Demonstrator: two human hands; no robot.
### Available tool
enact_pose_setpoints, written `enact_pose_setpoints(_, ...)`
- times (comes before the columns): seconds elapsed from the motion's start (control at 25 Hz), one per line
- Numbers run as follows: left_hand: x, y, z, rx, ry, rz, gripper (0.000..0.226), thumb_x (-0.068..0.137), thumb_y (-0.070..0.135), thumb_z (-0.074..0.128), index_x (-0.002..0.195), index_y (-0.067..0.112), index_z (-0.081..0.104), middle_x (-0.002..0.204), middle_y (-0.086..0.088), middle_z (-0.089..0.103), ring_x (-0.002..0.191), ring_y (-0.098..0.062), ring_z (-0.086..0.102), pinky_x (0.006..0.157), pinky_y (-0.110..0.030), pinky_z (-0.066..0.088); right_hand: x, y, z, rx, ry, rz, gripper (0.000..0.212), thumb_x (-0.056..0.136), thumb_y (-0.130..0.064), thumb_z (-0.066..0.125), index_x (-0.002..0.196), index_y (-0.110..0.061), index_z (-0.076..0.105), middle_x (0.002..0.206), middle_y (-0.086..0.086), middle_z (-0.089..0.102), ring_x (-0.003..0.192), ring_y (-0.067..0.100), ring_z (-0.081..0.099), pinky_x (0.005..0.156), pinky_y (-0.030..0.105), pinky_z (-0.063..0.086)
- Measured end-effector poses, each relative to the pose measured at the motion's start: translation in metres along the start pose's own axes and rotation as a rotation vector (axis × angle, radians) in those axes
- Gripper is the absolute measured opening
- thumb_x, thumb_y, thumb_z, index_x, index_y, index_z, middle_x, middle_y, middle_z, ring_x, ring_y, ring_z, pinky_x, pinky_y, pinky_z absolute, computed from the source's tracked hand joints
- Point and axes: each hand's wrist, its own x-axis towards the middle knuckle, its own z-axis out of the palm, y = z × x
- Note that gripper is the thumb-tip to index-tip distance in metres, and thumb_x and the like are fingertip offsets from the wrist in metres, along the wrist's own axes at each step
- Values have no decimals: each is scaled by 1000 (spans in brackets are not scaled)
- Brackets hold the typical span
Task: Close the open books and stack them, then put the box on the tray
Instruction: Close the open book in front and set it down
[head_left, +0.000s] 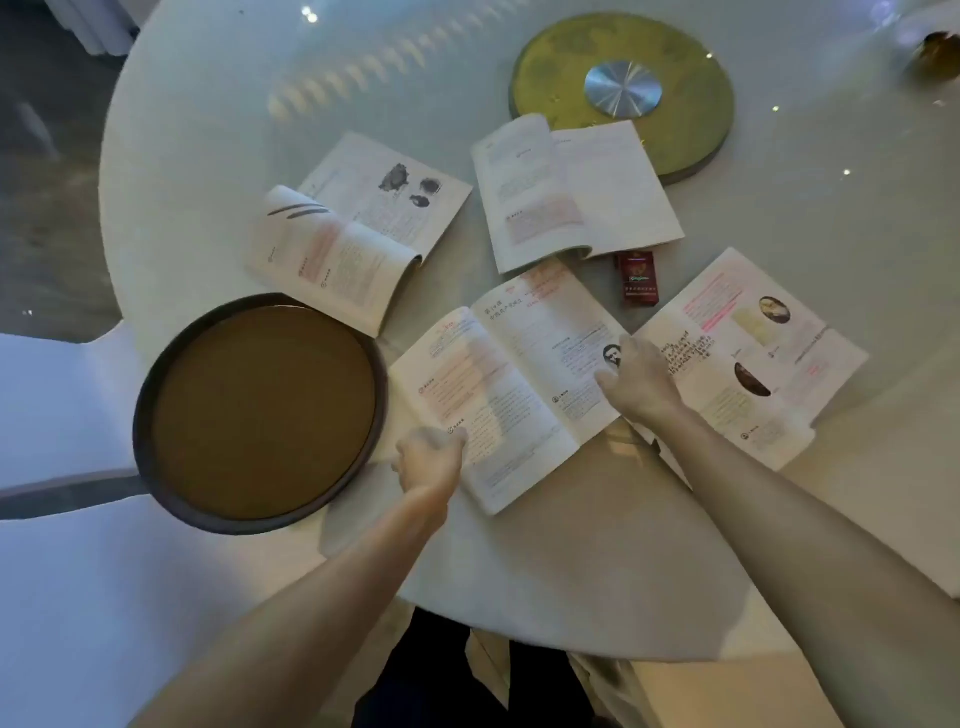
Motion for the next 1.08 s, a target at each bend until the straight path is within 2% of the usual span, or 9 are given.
enact_pose_setpoints(0.12, -1, -3, 4, -86, -7, -160, 81, 82, 46, 73, 142, 5, 38, 145, -17, 35, 118, -36, 50, 95, -42, 47, 10, 14, 0, 89, 12, 118, 57, 97, -35, 61, 143, -4, 49, 148, 20, 47, 134, 39, 48, 108, 50, 46)
enact_pose_setpoints(0.24, 7, 2, 4, -268, -60, -210, 59, 85, 37, 72, 134, 9, 55, 140, -18, 53, 116, -34, 57, 98, -47, 51, 15, 21, 1, 79, 6, 161, 61, 96, -42, 59, 143, -4, 48, 152, 16, 42, 135, 41, 47, 105, 50, 44)
enact_pose_setpoints(0.4, -1, 11, 5, -429, -149, -268, 36, 87, 33, 72, 118, 17, 63, 100, 3, 69, 89, -18, 65, 63, -31, 47, 13, 23, 4, 50, -3, 212, 71, 91, -50, 59, 146, -7, 45, 155, 19, 38, 144, 42, 32, 110, 54, 39)
enact_pose_setpoints(0.48, -3, 12, 7, -466, -181, -286, 36, 87, 31, 72, 119, 16, 63, 101, 1, 70, 95, -20, 66, 72, -34, 52, 9, 25, 8, 127, -5, 236, 71, 88, -51, 62, 142, -8, 46, 152, 22, 37, 142, 42, 34, 109, 54, 40)
enact_pose_setpoints(0.56, -2, 15, 7, -534, -226, -311, 41, 86, 28, 72, 123, 14, 63, 113, -6, 73, 106, -26, 68, 95, -44, 54, 5, 29, 8, 188, -2, 246, 70, 85, -55, 65, 135, -8, 50, 145, 19, 44, 134, 40, 43, 103, 52, 44)
enact_pose_setpoints(0.68, -4, 17, 5, -589, -277, -311, 45, 83, 33, 75, 123, 16, 63, 115, -9, 73, 105, -29, 69, 98, -48, 54, -4, 33, 5, 352, -4, 266, 53, 81, -60, 69, 105, -14, 56, 111, 7, 62, 101, 27, 59, 75, 42, 46)
enact_pose_setpoints(0.8, -6, 24, 3, -638, -292, -294, 46, 82, 35, 76, 122, 18, 62, 114, -8, 74, 103, -30, 70, 95, -54, 55, -16, 38, 5, 389, -55, 240, 31, 83, -52, 70, 84, -22, 61, 90, -1, 70, 84, 20, 64, 64, 37, 44)
enact_pose_setpoints(0.92, -7, 29, 0, -578, -260, -162, 44, 84, 31, 78, 122, 13, 65, 109, -5, 76, 97, -25, 73, 83, -43, 60, -29, 39, 14, 489, -113, 206, 22, 86, -31, 68, 107, -24, 69, 102, -2, 77, 90, 16, 69, 66, 33, 51)
enact_pose_setpoints(1.08, -15, 54, -5, -452, -225, 157, 30, 87, 22, 77, 114, 12, 71, 97, 1, 79, 80, -14, 76, 60, -24, 59, -46, 41, 26, 617, -99, 219, 25, 95, -17, 64, 120, -16, 64, 109, 4, 73, 96, 26, 73, 74, 46, 62)
